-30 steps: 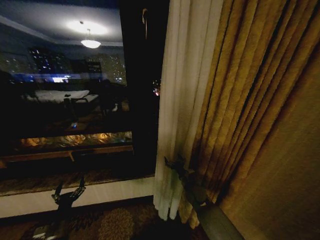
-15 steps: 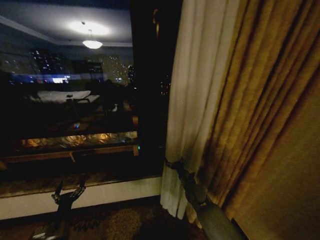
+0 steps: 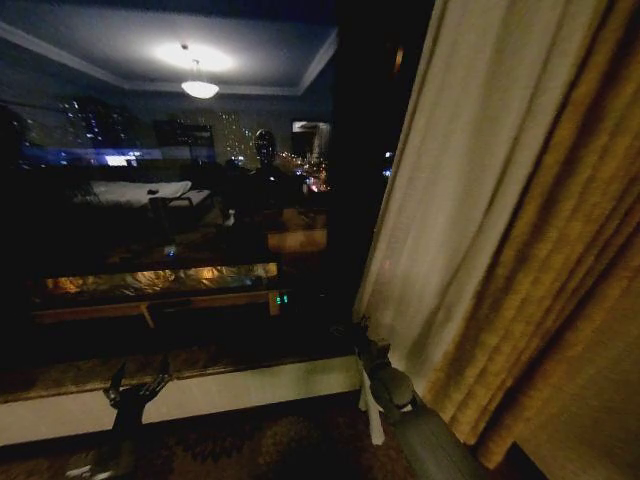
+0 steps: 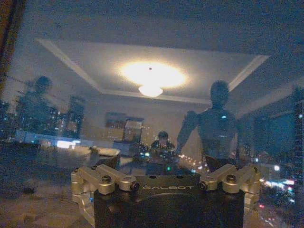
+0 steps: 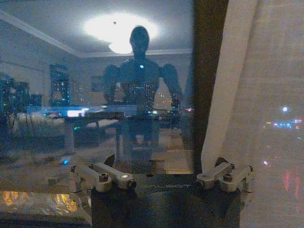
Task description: Open the curtains by pulling them apart, changing their state from closed to fully open.
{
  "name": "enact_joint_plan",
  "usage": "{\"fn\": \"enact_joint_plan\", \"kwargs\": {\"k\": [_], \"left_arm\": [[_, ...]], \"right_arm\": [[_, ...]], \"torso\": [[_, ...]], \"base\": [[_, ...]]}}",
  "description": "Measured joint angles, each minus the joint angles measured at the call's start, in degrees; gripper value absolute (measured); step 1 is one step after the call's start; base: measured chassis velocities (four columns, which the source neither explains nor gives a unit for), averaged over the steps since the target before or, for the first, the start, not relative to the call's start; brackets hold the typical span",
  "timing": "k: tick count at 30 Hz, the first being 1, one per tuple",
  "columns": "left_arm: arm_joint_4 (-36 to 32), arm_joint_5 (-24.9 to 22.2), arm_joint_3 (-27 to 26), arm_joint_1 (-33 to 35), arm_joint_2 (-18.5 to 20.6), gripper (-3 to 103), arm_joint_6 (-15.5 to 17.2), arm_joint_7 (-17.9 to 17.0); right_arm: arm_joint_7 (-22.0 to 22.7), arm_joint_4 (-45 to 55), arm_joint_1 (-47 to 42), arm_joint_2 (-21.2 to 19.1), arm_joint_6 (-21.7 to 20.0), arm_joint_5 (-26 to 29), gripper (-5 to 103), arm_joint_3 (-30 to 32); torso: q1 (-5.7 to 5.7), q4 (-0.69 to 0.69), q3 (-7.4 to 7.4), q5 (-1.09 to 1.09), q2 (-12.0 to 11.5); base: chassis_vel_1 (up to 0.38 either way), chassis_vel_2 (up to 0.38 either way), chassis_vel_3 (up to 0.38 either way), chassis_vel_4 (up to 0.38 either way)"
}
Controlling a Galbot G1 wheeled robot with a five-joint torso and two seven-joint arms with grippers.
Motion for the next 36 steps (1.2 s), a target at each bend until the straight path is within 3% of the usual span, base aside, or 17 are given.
{"fn": "enact_joint_plan", "kwargs": {"k": [29,36], "left_arm": [[0.00,0.00,-0.01,0.00,0.00,100,0.00,0.00],[0.00,0.00,-0.03,0.00,0.02,100,0.00,-0.02]], "right_arm": [[-0.01,0.00,0.00,0.00,0.00,0.00,100,0.00],[-0.02,0.00,0.01,0.01,0.00,0.00,100,0.00]], "torso": [[0.01,0.00,0.00,0.01,0.00],[0.01,0.01,0.00,-0.02,0.01]], "base": [[0.344,0.346,-0.351,-0.347],[0.114,0.101,-0.081,-0.127]]}}
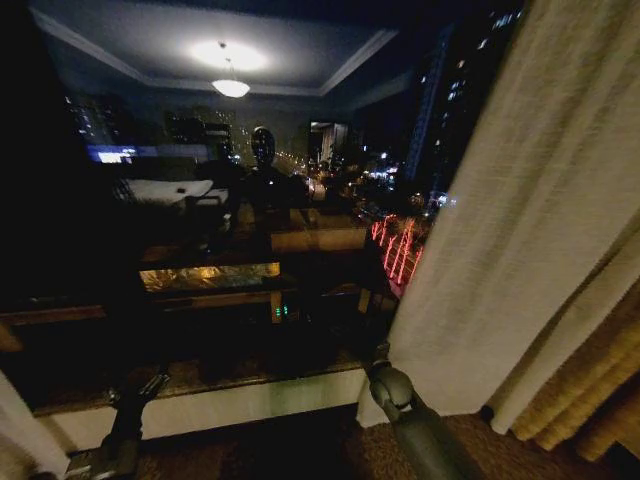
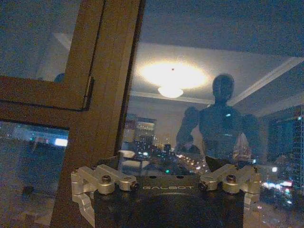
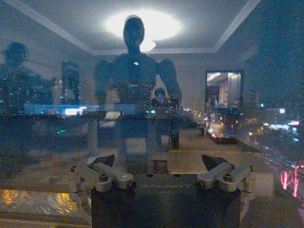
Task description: Open the curtains by pulling them apart, changing their state from closed to fully open.
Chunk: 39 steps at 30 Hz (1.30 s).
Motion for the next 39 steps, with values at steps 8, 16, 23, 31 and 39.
{"fn": "enact_joint_plan", "kwargs": {"k": [8,16,23,31,39], "left_arm": [[0.00,0.00,0.05,0.00,-0.02,100,0.00,0.03],[0.00,0.00,0.02,0.00,-0.01,100,0.00,0.02],[0.00,0.00,0.03,0.00,-0.01,100,0.00,0.02],[0.00,0.00,0.03,0.00,-0.02,100,0.00,0.02],[0.00,0.00,0.02,0.00,-0.01,100,0.00,0.02]], "right_arm": [[0.02,-0.02,0.00,-0.04,0.00,0.00,100,0.04],[0.01,-0.02,0.00,-0.01,0.00,0.00,100,0.02],[0.02,-0.02,0.00,-0.02,0.00,0.00,100,0.01],[0.02,-0.01,0.00,-0.02,0.00,0.00,100,0.01],[0.02,-0.01,0.00,-0.02,0.00,0.00,100,0.00]], "torso": [[0.00,-0.04,0.01,0.04,-0.01],[0.00,-0.01,0.00,0.01,-0.01],[0.00,-0.03,0.01,0.04,-0.01],[0.00,-0.03,0.01,0.03,-0.01],[0.00,-0.02,0.00,0.03,-0.01]], "base": [[-0.036,-0.043,0.020,0.029],[0.000,0.000,0.000,0.000],[0.000,0.000,0.000,0.000],[0.105,0.063,-0.103,-0.064],[0.247,0.182,-0.248,-0.181]]}}
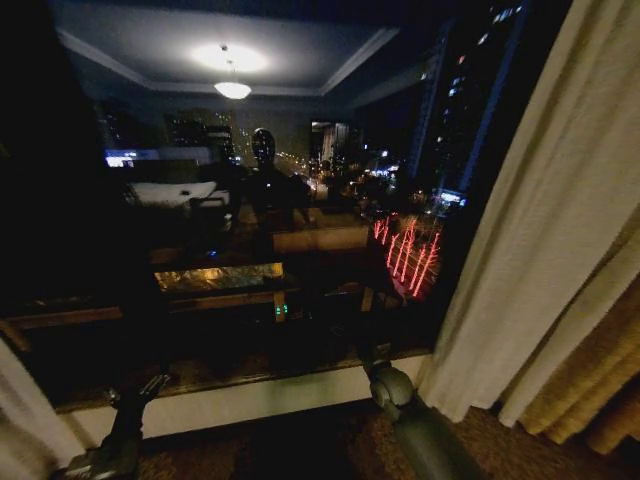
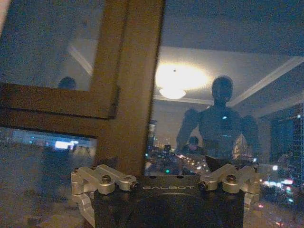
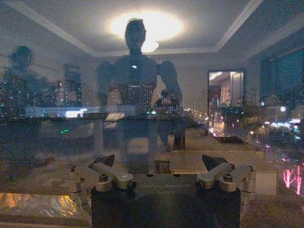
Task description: Open the curtains by pulling them apart, changing their state from closed to fully open.
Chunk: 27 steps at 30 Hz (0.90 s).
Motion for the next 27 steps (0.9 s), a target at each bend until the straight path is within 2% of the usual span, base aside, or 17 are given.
{"fn": "enact_joint_plan", "kwargs": {"k": [27], "left_arm": [[0.00,0.00,0.00,0.00,0.00,100,0.00,0.00]], "right_arm": [[0.00,0.00,0.00,0.02,0.00,0.00,100,0.00]], "torso": [[0.00,0.01,0.01,-0.01,0.00]], "base": [[0.352,0.321,-0.352,-0.321]]}}
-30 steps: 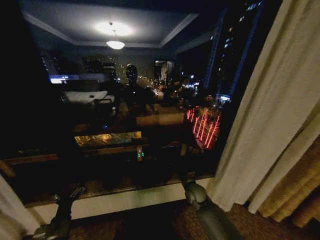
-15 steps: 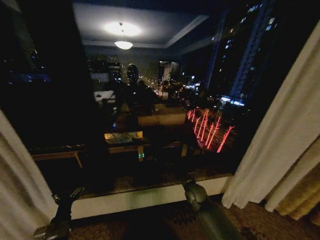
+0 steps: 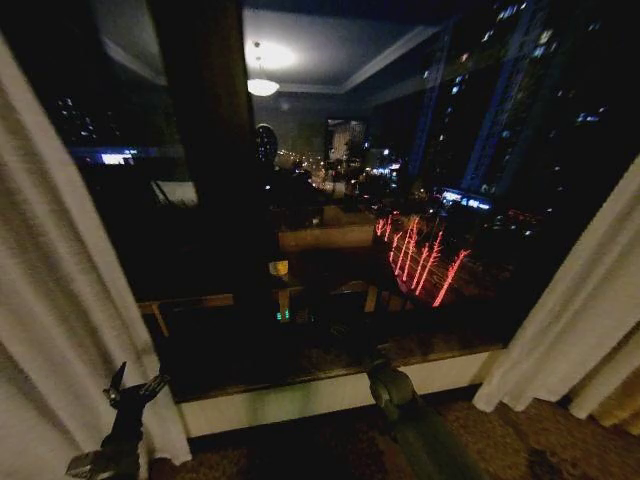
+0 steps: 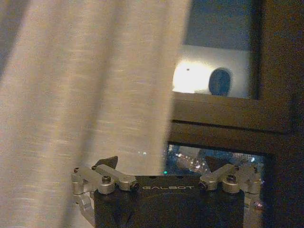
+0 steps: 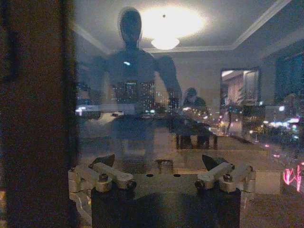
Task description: Open the curtains by pulling them apart, changing their state from closed to fully open.
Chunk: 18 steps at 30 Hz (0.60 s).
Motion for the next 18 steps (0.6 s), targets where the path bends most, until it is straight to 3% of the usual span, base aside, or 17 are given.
{"fn": "enact_joint_plan", "kwargs": {"k": [5,12,18], "left_arm": [[0.00,0.00,-0.03,0.00,0.02,100,0.00,-0.02],[0.00,0.00,0.02,0.00,-0.01,100,0.00,0.00],[0.00,0.00,0.04,0.00,-0.02,100,0.00,0.02]], "right_arm": [[-0.01,0.00,0.00,0.02,0.00,0.00,100,-0.01],[0.01,-0.01,0.00,-0.02,0.00,0.00,100,0.01],[0.02,-0.01,0.00,-0.03,0.00,0.00,100,0.03]], "torso": [[0.00,0.02,-0.01,-0.04,0.00],[0.00,-0.02,0.00,0.07,0.00],[-0.01,-0.03,0.00,0.03,0.00]], "base": [[0.172,0.169,-0.137,-0.147],[0.000,0.000,0.000,0.000],[-0.031,-0.040,0.022,0.026]]}}
